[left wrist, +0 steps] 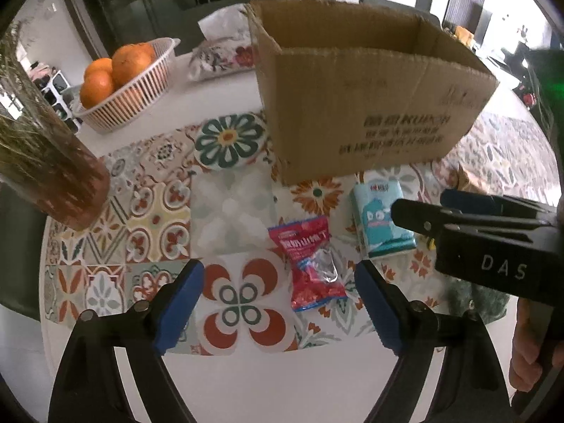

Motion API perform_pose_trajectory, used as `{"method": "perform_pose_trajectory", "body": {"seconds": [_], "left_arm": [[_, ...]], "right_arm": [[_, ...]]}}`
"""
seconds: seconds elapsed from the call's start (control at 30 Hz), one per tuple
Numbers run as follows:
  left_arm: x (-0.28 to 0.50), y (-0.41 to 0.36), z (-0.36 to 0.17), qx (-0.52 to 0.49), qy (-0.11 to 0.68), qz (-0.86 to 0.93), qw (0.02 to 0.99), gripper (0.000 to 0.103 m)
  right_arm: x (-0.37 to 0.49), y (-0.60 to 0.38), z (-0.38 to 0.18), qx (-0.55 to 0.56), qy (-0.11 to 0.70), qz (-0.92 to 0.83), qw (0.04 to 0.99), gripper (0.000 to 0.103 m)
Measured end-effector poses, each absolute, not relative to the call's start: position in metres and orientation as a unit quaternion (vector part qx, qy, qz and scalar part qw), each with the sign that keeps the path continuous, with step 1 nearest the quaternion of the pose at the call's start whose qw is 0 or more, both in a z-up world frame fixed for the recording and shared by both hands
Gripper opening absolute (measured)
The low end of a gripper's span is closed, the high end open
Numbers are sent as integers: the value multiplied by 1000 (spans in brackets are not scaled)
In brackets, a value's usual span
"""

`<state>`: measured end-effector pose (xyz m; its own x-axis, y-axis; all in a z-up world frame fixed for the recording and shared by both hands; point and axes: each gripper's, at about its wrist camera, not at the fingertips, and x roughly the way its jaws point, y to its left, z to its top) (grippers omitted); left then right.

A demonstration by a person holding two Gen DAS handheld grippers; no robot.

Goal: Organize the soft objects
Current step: 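Withdraw both tools from the box and lower toward the tissue pack and candy bag, then grasp the red candy bag with the left tool while the right tool grasps the blue tissue pack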

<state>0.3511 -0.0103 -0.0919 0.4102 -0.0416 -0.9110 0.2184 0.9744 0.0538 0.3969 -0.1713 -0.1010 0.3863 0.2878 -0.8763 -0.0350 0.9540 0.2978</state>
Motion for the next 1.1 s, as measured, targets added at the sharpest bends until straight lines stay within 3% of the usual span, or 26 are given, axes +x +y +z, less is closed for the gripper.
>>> {"method": "perform_pose_trajectory", "body": {"seconds": [0.57, 1.1], "left_arm": [[359, -14, -144, 45, 560, -89, 822, 81], [379, -30, -167, 55, 564, -80, 820, 56]], "right_arm": [[409, -155, -133, 119, 554, 99, 818, 68], [426, -136, -158, 103, 572, 84, 810, 68]]}}
